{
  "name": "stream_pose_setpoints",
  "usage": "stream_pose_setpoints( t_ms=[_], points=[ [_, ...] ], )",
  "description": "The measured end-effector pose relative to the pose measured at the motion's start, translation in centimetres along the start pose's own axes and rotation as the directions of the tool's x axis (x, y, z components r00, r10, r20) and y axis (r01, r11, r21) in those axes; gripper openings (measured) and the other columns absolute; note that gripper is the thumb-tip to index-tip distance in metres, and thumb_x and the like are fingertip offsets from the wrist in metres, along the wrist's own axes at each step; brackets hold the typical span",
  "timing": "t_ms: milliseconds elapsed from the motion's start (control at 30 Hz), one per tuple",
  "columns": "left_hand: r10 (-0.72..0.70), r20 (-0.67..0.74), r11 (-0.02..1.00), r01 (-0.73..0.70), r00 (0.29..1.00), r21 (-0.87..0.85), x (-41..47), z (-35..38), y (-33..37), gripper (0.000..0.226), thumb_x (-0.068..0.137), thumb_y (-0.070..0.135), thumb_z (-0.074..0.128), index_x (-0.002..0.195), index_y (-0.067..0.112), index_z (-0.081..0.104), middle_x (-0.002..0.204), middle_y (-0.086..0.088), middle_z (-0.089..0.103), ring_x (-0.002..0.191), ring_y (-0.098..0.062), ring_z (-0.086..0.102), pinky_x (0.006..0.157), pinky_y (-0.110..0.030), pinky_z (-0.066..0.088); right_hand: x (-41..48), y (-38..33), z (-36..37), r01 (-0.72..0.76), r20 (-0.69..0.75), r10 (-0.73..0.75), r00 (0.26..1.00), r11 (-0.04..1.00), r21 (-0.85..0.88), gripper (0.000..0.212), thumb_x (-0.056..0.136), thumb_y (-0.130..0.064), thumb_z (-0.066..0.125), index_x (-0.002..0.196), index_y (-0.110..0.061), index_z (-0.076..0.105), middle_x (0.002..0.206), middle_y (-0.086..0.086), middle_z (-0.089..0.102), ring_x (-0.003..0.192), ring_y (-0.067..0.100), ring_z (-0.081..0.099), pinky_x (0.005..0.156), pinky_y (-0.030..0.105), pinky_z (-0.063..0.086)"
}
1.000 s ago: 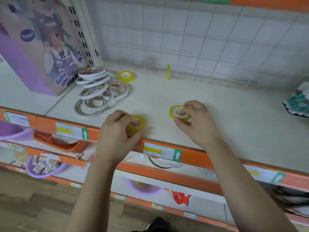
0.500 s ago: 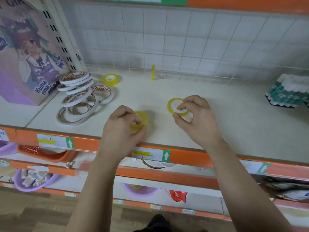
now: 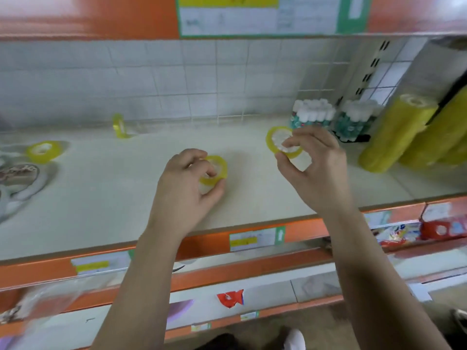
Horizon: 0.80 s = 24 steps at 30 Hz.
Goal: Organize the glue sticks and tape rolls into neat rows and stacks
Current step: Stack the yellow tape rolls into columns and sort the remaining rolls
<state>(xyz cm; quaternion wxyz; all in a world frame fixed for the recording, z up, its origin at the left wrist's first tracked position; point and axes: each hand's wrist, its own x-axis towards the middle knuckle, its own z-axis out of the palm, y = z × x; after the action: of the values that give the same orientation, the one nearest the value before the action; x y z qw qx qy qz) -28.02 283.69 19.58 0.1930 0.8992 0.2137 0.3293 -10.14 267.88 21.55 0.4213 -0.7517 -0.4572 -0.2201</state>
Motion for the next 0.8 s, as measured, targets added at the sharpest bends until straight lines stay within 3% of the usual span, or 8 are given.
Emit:
stream_pose_setpoints(
  t_ms=[167, 367, 533, 700, 800],
  points=[
    [0.021, -0.008, 0.998, -0.022, 1.000, -0.062, 2.3, 5.4, 6.3, 0.032, 0.080, 0.043, 0.057, 0.077, 0.014, 0.068, 0.118, -0.003, 0.061, 0.082, -0.013, 0.061, 0.078, -0.020, 0.043, 1.8, 5.8, -6.4, 0.025, -0.077, -0.028, 0.997, 0.999, -0.035, 0.016, 0.083, -0.018, 0.070, 0.091, -0.005, 0.072, 0.101, 0.009, 0.066, 0.093, 0.027, 0.065, 0.079, 0.038, 0.053],
    [0.025, -0.010, 0.998, -0.025, 1.000, -0.062, 4.3, 10.8, 12.5, 0.024, 0.078, 0.033, 0.067, 0.079, 0.010, 0.068, 0.119, -0.005, 0.060, 0.092, -0.014, 0.060, 0.082, -0.015, 0.038, 4.5, 12.4, -12.8, 0.055, -0.128, -0.065, 0.990, 0.995, -0.082, 0.016, 0.083, -0.018, 0.071, 0.091, -0.004, 0.073, 0.101, 0.010, 0.067, 0.092, 0.019, 0.063, 0.079, 0.024, 0.048],
    [-0.005, 0.003, 1.000, 0.005, 1.000, -0.017, 4.7, 13.7, 15.6, 0.024, 0.077, 0.038, 0.067, 0.081, 0.014, 0.067, 0.118, -0.001, 0.060, 0.080, -0.019, 0.063, 0.071, -0.024, 0.043, 6.4, 16.5, -15.0, 0.063, -0.093, -0.066, 0.993, 0.997, -0.038, 0.017, 0.082, -0.019, 0.069, 0.092, -0.005, 0.074, 0.101, 0.009, 0.066, 0.091, 0.015, 0.061, 0.081, 0.012, 0.042],
    [-0.018, 0.005, 0.999, 0.018, 1.000, -0.027, 4.7, 15.4, 16.9, 0.024, 0.079, 0.038, 0.066, 0.082, 0.015, 0.067, 0.116, 0.000, 0.058, 0.079, -0.018, 0.061, 0.073, -0.026, 0.042, 7.2, 18.4, -15.1, 0.061, -0.025, -0.060, 0.998, 0.998, 0.002, 0.019, 0.081, -0.018, 0.066, 0.093, -0.006, 0.074, 0.101, 0.008, 0.066, 0.091, 0.017, 0.062, 0.079, 0.022, 0.046],
    [-0.031, 0.006, 0.999, 0.031, 0.999, -0.017, 4.8, 15.6, 17.2, 0.020, 0.080, 0.035, 0.071, 0.081, 0.016, 0.066, 0.115, 0.002, 0.058, 0.080, -0.017, 0.061, 0.072, -0.026, 0.043, 7.1, 18.8, -14.9, 0.064, 0.016, -0.064, 0.998, 0.997, 0.046, 0.019, 0.083, -0.016, 0.063, 0.096, -0.006, 0.073, 0.101, 0.008, 0.065, 0.092, 0.017, 0.062, 0.081, 0.018, 0.046]
  ],
)
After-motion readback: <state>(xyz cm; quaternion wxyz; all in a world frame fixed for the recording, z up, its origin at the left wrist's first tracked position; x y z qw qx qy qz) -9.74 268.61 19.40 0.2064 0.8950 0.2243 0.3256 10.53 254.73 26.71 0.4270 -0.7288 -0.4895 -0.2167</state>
